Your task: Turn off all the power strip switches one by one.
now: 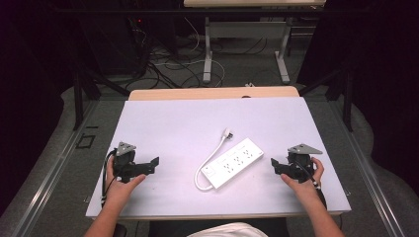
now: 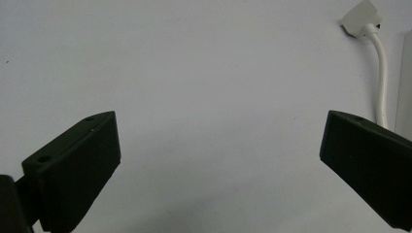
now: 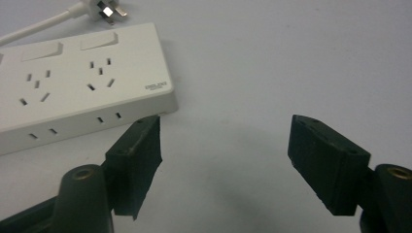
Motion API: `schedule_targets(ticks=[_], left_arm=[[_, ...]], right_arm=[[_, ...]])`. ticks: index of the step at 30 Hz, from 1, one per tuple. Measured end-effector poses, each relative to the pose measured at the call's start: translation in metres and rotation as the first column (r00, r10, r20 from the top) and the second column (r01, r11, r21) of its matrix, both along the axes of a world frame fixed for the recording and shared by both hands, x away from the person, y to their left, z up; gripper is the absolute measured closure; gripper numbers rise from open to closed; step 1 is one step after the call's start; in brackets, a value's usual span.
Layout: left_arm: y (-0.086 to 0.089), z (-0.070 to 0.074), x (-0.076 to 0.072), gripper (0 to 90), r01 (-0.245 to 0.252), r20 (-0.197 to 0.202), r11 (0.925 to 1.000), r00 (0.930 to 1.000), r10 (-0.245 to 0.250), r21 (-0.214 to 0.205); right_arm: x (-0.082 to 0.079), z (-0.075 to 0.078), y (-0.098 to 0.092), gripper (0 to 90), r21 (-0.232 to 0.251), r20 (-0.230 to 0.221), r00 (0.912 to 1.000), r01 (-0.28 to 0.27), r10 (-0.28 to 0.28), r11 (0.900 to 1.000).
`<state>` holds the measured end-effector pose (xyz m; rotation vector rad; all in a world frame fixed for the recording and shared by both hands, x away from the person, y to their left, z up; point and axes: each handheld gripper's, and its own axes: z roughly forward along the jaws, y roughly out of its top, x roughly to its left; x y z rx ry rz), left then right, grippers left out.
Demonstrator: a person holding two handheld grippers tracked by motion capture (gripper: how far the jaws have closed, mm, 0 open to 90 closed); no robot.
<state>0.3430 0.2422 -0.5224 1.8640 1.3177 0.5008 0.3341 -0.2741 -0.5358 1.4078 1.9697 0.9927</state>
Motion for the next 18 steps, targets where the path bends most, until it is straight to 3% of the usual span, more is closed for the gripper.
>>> schedule_targets(ticks=[4, 12, 18], left_arm=[[-0.001, -0.001, 0.000, 0.8, 0.006, -0.005, 1.0000, 1.0000, -0.006, 0.004], [-0.001, -0.001, 0.000, 0.8, 0.012, -0.007, 0.9999, 0.9999, -0.012, 0.012], [-0.003, -0.002, 0.000, 1.1, 0.010, -0.009, 0.9998, 0.9999, -0.010, 0.014]], right_arm=[[-0.001, 0.001, 0.009, 35.2, -0.013, 0.009, 0.9995, -0.029, 0.029, 0.9995], [-0.003, 0.005, 0.030, 44.7, 0.010, 0.017, 0.9959, -0.089, 0.089, 0.9959], [-0.001, 0.015, 0.043, 47.6, -0.019, 0.071, 0.9860, -0.150, 0.151, 0.9886]])
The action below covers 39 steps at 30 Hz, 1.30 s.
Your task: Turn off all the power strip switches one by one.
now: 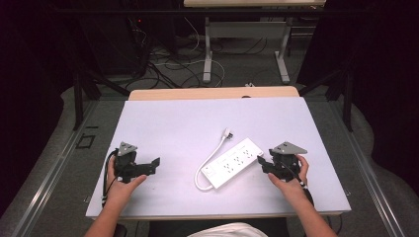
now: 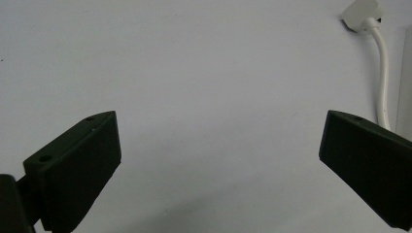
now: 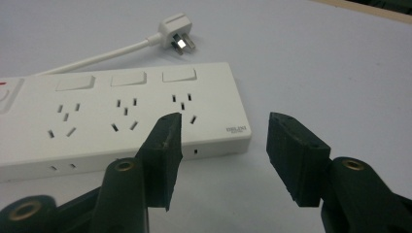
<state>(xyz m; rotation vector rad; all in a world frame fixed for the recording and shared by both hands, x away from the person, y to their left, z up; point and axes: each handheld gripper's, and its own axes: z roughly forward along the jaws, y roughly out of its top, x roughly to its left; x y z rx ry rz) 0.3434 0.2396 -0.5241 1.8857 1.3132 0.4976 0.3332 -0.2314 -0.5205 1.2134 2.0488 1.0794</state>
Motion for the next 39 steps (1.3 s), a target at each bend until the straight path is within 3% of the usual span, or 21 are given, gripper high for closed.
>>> schedule_targets(ticks=[3, 13, 17, 23, 33, 38, 39], left_arm=[[-0.001, 0.000, 0.000, 1.2, -0.001, 0.003, 1.0000, 1.0000, 0.001, 0.003], [-0.001, 0.000, -0.001, 1.1, -0.019, 0.012, 0.9998, 0.9997, 0.019, 0.005], [0.000, 0.000, -0.001, 1.7, -0.029, 0.012, 0.9988, 0.9995, 0.028, 0.040], [-0.002, 0.000, -0.001, 1.8, -0.049, 0.025, 0.9977, 0.9986, 0.048, 0.047], [-0.004, -0.001, -0.001, 1.8, -0.043, 0.024, 0.9969, 0.9988, 0.042, 0.065], [-0.004, -0.002, -0.001, 1.8, -0.041, 0.022, 0.9972, 0.9990, 0.040, 0.062], [-0.004, -0.002, -0.001, 1.8, -0.041, 0.022, 0.9972, 0.9990, 0.040, 0.062]], right_arm=[[0.001, 0.003, 0.008, 49.3, 0.019, -0.013, 0.9994, -0.031, 0.031, 0.9993], [0.011, 0.009, 0.034, 48.6, -0.003, -0.057, 0.9926, -0.107, 0.107, 0.9942], [0.018, 0.013, 0.049, 48.2, -0.043, -0.088, 0.9834, -0.162, 0.158, 0.9858], [0.025, 0.017, 0.066, 48.2, -0.089, -0.118, 0.9716, -0.217, 0.206, 0.9722], [0.033, 0.019, 0.089, 47.9, -0.113, -0.135, 0.9605, -0.259, 0.243, 0.9594], [0.038, 0.019, 0.102, 49.3, -0.109, -0.184, 0.9390, -0.313, 0.290, 0.9434], [0.038, 0.019, 0.105, 49.8, -0.104, -0.194, 0.9382, -0.310, 0.286, 0.9450]])
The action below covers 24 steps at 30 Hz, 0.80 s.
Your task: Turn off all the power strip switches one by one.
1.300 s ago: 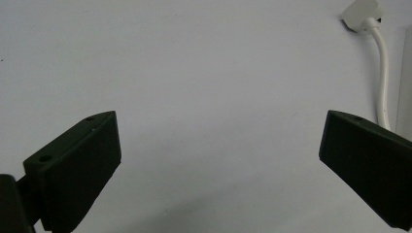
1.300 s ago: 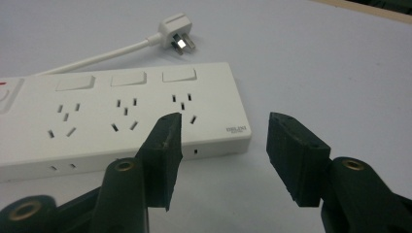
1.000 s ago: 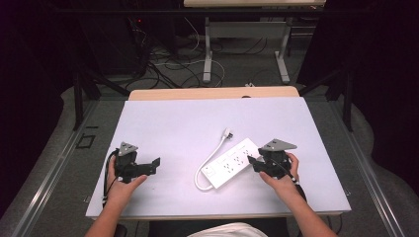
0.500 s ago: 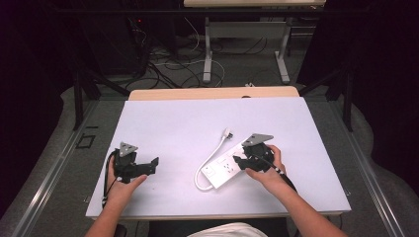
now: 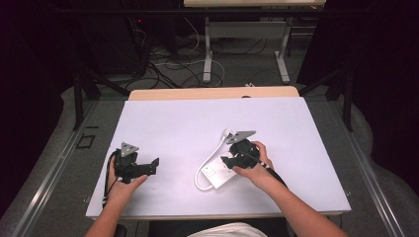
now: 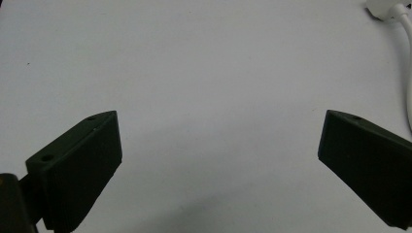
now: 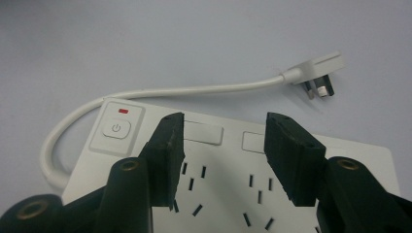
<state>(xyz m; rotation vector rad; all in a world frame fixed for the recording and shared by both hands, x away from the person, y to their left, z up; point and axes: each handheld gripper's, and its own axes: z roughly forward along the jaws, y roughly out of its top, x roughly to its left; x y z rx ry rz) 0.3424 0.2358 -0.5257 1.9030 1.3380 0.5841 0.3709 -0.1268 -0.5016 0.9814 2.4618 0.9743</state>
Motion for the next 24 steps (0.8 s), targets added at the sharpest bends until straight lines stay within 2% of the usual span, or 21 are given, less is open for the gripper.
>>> schedule_targets(ticks=[2, 3, 5, 6, 7, 8, 9, 10, 11, 13, 14, 15, 16, 17, 20, 21, 24], left_arm=[[0.000, 0.000, 0.000, 1.8, 0.000, 0.001, 1.0000, 1.0000, 0.000, 0.000], [0.000, 0.000, 0.000, 1.8, 0.000, 0.001, 1.0000, 1.0000, 0.000, 0.001], [0.000, 0.000, 0.000, 1.8, 0.001, 0.000, 1.0000, 1.0000, -0.001, 0.001], [0.000, 0.000, 0.000, 1.8, 0.001, 0.001, 1.0000, 1.0000, -0.001, 0.000], [0.000, 0.000, 0.000, 1.8, 0.002, 0.001, 1.0000, 1.0000, -0.002, -0.001], [0.000, 0.000, 0.000, 1.8, 0.000, 0.008, 1.0000, 1.0000, 0.000, -0.005], [0.000, 0.000, 0.000, 1.8, 0.000, 0.006, 1.0000, 1.0000, 0.000, -0.004], [0.000, 0.000, 0.000, 1.8, 0.001, 0.006, 1.0000, 1.0000, -0.001, -0.005], [0.000, 0.000, 0.000, 1.8, 0.002, 0.006, 1.0000, 1.0000, -0.002, -0.004], [0.000, 0.000, 0.000, 1.8, 0.002, 0.007, 1.0000, 1.0000, -0.002, -0.004], [0.000, -0.001, 0.000, 1.8, 0.002, 0.007, 1.0000, 1.0000, -0.002, -0.004], [0.001, 0.000, 0.000, 1.8, 0.002, 0.005, 1.0000, 1.0000, -0.002, -0.004], [0.001, -0.001, 0.001, 1.8, 0.002, 0.006, 1.0000, 1.0000, -0.002, -0.005], [0.001, -0.001, 0.001, 1.8, 0.002, 0.006, 1.0000, 1.0000, -0.002, -0.005], [0.002, 0.000, 0.000, 1.8, 0.005, 0.003, 1.0000, 1.0000, -0.005, 0.002], [0.002, 0.000, 0.000, 1.8, 0.005, 0.003, 1.0000, 1.0000, -0.005, 0.001], [0.001, 0.000, 0.001, 1.8, 0.006, 0.003, 1.0000, 1.0000, -0.006, 0.001]], right_arm=[[0.001, -0.001, 0.005, 49.8, -0.005, -0.004, 0.9999, -0.011, 0.011, 0.9999], [0.003, -0.001, 0.007, 49.8, -0.016, 0.009, 0.9997, -0.023, 0.024, 0.9996], [0.003, -0.001, 0.012, 51.3, -0.033, -0.011, 0.9995, -0.031, 0.031, 0.9990], [0.003, -0.001, 0.014, 55.0, -0.026, -0.013, 0.9991, -0.041, 0.040, 0.9989], [0.003, -0.001, 0.014, 55.0, -0.026, -0.013, 0.9991, -0.041, 0.040, 0.9989], [0.003, -0.001, 0.017, 59.9, -0.031, -0.026, 0.9980, -0.058, 0.058, 0.9978], [0.003, -0.002, 0.019, 63.0, -0.024, -0.018, 0.9982, -0.057, 0.057, 0.9981], [0.003, -0.002, 0.019, 63.0, -0.024, -0.018, 0.9982, -0.057, 0.057, 0.9981], [0.003, -0.002, 0.022, 68.7, -0.033, -0.051, 0.9970, -0.061, 0.059, 0.9976], [0.003, -0.003, 0.026, 73.4, -0.034, -0.048, 0.9965, -0.069, 0.068, 0.9970], [0.003, -0.003, 0.026, 73.4, -0.034, -0.048, 0.9965, -0.069, 0.068, 0.9970], [0.003, -0.004, 0.029, 77.0, -0.042, -0.066, 0.9947, -0.082, 0.080, 0.9957], [0.004, -0.005, 0.031, 79.0, -0.042, -0.058, 0.9948, -0.086, 0.083, 0.9954], [0.004, -0.005, 0.032, 80.6, -0.051, -0.072, 0.9936, -0.091, 0.087, 0.9946], [0.004, -0.007, 0.037, 85.1, -0.057, -0.068, 0.9928, -0.102, 0.098, 0.9932], [0.004, -0.007, 0.038, 86.5, -0.062, -0.086, 0.9910, -0.108, 0.102, 0.9922], [0.005, -0.009, 0.040, 90.0, -0.068, -0.095, 0.9884, -0.125, 0.118, 0.9898]])
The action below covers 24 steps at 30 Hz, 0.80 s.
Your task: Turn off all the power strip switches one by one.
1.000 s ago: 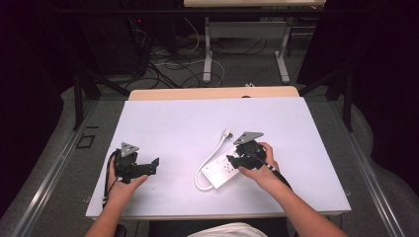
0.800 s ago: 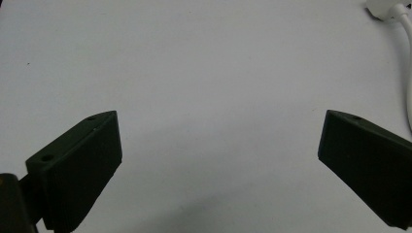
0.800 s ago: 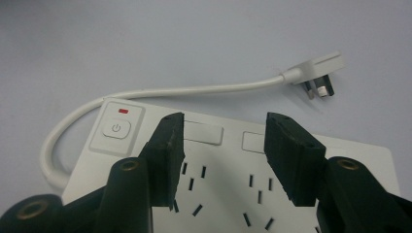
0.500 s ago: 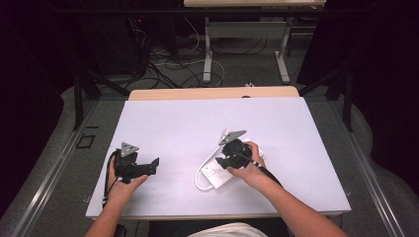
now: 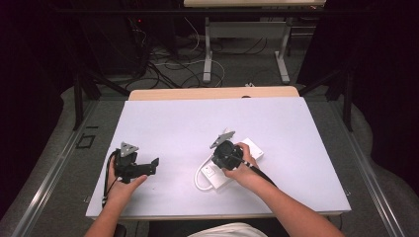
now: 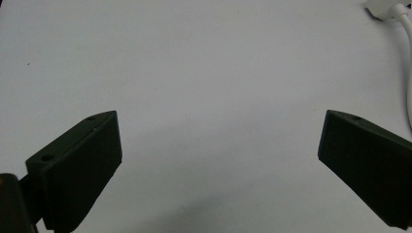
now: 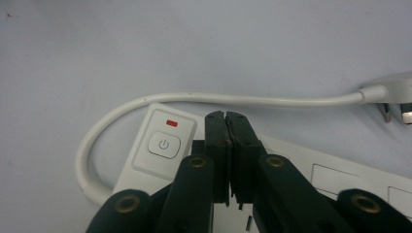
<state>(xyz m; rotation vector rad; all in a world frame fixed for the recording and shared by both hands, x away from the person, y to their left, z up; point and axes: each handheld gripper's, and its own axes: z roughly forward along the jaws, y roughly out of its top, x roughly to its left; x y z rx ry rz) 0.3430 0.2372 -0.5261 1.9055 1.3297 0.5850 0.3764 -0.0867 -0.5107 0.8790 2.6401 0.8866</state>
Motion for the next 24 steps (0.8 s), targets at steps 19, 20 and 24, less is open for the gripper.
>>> schedule_targets(ticks=[19, 20, 24], left_arm=[[0.000, -0.001, 0.001, 1.8, -0.001, -0.010, 1.0000, 0.9999, 0.001, 0.001], [0.000, -0.001, 0.001, 1.8, -0.002, -0.011, 1.0000, 0.9999, 0.002, -0.003], [0.000, 0.000, 0.000, 1.8, 0.002, -0.011, 1.0000, 0.9999, -0.002, 0.008]], right_arm=[[-0.003, -0.005, 0.013, 90.0, -0.006, -0.047, 0.9951, -0.087, 0.087, 0.9962], [-0.004, -0.005, 0.014, 90.0, -0.009, -0.060, 0.9951, -0.079, 0.078, 0.9969], [-0.004, -0.007, 0.017, 90.0, -0.020, -0.060, 0.9921, -0.111, 0.110, 0.9936]])
